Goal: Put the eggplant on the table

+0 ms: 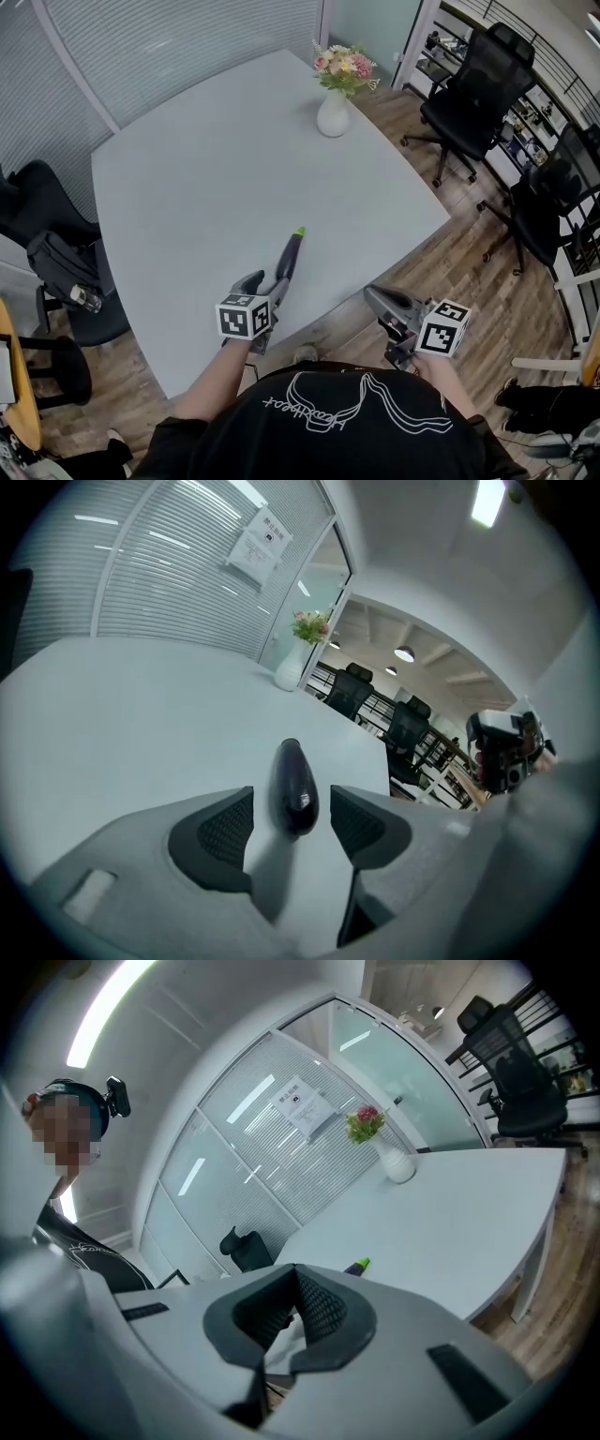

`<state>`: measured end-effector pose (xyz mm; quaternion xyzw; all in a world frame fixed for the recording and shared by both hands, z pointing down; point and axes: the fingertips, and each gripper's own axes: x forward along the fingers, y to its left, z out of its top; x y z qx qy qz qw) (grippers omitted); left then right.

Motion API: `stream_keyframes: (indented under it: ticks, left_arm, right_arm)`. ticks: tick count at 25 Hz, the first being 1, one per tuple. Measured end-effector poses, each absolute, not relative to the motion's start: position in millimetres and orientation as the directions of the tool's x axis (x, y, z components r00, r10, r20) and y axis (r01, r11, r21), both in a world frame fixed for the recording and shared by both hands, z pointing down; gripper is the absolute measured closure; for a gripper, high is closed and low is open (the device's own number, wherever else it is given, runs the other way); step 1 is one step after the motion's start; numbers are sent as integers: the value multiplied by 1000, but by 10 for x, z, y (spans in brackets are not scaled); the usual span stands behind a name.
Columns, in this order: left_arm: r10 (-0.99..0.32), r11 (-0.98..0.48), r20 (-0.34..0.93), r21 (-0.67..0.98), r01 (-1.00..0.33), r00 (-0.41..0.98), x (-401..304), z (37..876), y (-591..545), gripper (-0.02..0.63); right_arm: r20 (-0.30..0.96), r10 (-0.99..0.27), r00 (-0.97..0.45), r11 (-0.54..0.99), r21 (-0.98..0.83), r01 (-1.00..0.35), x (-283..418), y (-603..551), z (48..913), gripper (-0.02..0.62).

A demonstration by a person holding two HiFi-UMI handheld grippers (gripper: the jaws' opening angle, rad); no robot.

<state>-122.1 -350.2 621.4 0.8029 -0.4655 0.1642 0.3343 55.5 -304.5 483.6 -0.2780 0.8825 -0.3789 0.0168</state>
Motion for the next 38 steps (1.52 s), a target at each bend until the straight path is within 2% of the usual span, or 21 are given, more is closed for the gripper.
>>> stream_keyframes:
  ticks: [9, 15, 21, 27, 38]
  left_arm:
    - [-671, -443, 411, 445, -779, 617, -1184, 5398, -3224, 362]
    - [-578, -627, 335, 401, -668, 744, -901, 4756, -2817, 367]
    - [-544, -655, 219, 492, -574, 810, -779, 4316, -2574, 479]
    - [-561, -670, 174, 479, -567, 810, -782, 4123, -2461, 569]
    - [-569, -683, 209, 419, -599, 795, -778, 4223, -2453, 592]
  right_arm:
    - [162, -456, -875, 624, -643, -444, 334, -2928, 4740, 586]
    - [131, -410, -903, 680, -615, -398, 119, -2858, 4609, 586]
    - [109, -365, -925, 735, -575, -358, -49, -2739, 4457, 586]
    - [93, -349, -933, 767, -544, -341, -92, -2634, 4324, 586]
    - [107, -327, -939, 789, -516, -333, -217, -2590, 4381, 588]
